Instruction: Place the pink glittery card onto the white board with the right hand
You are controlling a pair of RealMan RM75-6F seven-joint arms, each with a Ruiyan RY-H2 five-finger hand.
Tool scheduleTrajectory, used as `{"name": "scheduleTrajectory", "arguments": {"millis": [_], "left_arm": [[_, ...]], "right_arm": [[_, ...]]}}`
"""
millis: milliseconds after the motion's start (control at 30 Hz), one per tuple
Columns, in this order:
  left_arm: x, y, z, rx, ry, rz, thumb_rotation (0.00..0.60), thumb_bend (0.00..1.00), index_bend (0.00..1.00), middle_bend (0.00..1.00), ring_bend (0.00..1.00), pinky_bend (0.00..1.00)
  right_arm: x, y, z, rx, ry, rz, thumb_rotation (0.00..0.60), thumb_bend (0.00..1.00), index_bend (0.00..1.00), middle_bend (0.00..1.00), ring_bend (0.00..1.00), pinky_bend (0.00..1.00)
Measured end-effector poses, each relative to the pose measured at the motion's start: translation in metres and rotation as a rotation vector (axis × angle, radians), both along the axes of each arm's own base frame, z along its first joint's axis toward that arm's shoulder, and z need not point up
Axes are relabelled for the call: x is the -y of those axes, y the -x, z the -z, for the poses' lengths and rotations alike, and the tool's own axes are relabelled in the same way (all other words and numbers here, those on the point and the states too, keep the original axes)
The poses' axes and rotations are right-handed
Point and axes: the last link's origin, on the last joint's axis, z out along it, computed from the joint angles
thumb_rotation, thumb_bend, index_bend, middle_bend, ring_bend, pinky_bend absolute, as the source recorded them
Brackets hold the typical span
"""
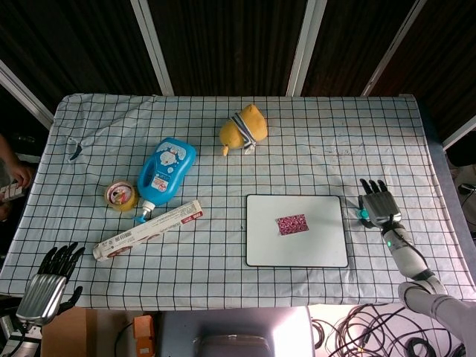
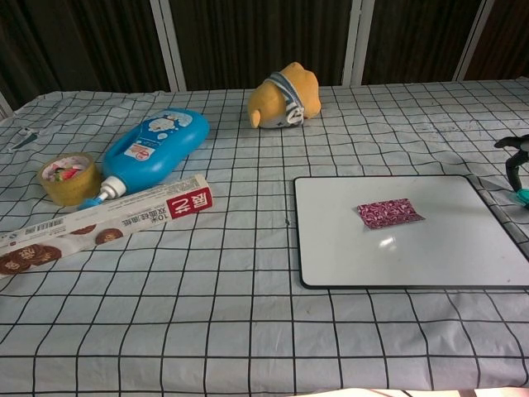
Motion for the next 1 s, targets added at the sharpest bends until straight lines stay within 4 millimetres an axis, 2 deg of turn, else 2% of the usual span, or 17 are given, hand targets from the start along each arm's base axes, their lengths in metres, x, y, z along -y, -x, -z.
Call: {"name": "scheduleTrajectory", "arguments": {"millis": [167,367,567,833,1000], "left_arm": [[0.000,0.000,-0.001,0.003,-0.001,0.002,0.600,0.37,0.00,0.00,0.00,0.01],[-0.001,0.000,-0.001,0.009,-0.001,0.005,0.600,0.37,0.00,0.00,0.00,0.01],[-0.001,0.000,-0.001,0.011,0.000,0.005,0.600,0.37,0.00,0.00,0.00,0.01],[0.002,0.003,-0.006,0.020,-0.011,-0.004,0.600,0.37,0.00,0.00,0.00,0.01],[0.003,0.004,-0.009,0.021,-0.019,-0.005,0.600,0.37,0.00,0.00,0.00,0.01]], "right_arm": [[0.000,-0.006,-0.002,0.021,0.007,-0.015,0.600,0.22,0.54,0.00,0.00,0.00],[-0.001,-0.027,-0.001,0.079,0.004,-0.057,0.600,0.21,0.53,0.00,0.00,0.00],[0.000,-0.071,0.015,0.136,-0.033,-0.133,0.600,0.22,0.53,0.00,0.00,0.00],[-0.002,-0.135,0.056,0.141,-0.108,-0.230,0.600,0.21,0.52,0.00,0.00,0.00],[-0.007,-0.156,0.072,0.159,-0.139,-0.254,0.600,0.21,0.52,0.00,0.00,0.00]]}}
